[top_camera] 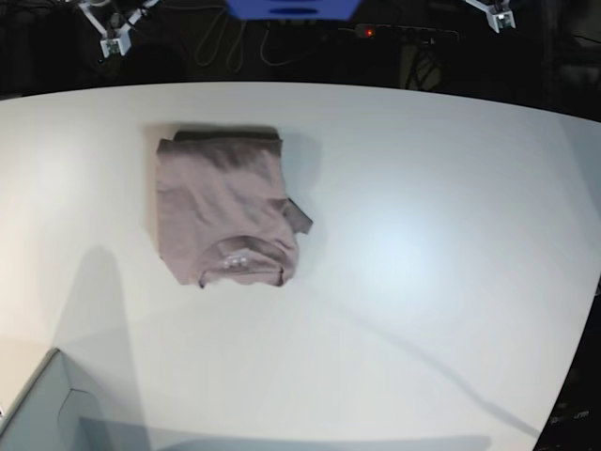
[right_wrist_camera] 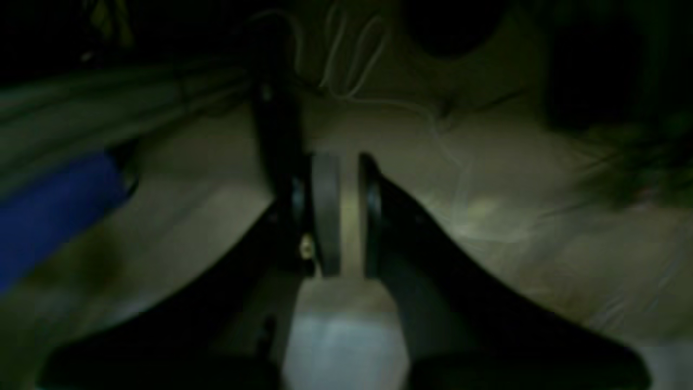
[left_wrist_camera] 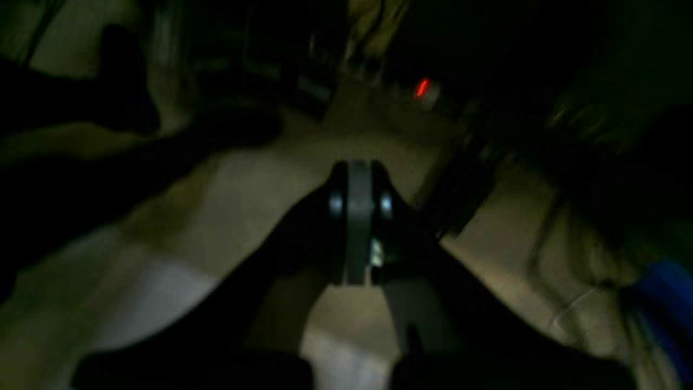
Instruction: Layout the t-shirt on the table in an organized manner, then fold the t-shirt properly
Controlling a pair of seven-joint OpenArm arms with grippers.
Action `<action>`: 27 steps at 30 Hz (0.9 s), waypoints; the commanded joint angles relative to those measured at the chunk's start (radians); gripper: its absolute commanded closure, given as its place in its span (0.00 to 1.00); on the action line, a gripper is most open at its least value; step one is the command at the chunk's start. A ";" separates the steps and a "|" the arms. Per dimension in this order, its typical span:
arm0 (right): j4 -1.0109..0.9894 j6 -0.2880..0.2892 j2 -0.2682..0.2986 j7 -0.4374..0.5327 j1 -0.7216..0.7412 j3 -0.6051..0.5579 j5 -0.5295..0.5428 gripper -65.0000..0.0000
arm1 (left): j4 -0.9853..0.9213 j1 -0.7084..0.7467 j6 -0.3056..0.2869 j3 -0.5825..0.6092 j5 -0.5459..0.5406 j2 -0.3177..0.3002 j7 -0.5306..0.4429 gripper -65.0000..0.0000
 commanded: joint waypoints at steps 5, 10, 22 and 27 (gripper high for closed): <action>-0.341 -0.006 0.069 0.121 0.114 -0.048 0.000 0.93 | -0.448 -0.219 0.003 0.121 0.010 -0.035 -0.031 1.00; -0.562 -0.062 0.075 0.373 0.172 -0.048 -0.064 0.93 | -0.884 -0.414 -0.132 0.302 0.007 -0.036 -0.254 1.00; -0.867 -0.615 0.098 0.783 0.227 -0.070 -0.325 1.00 | -1.169 -0.618 -0.207 0.381 0.011 -0.008 -0.393 1.00; -0.869 -0.699 0.107 0.801 0.218 -0.070 -0.344 1.00 | -1.168 -0.629 -0.209 0.381 0.013 -0.025 -0.395 1.00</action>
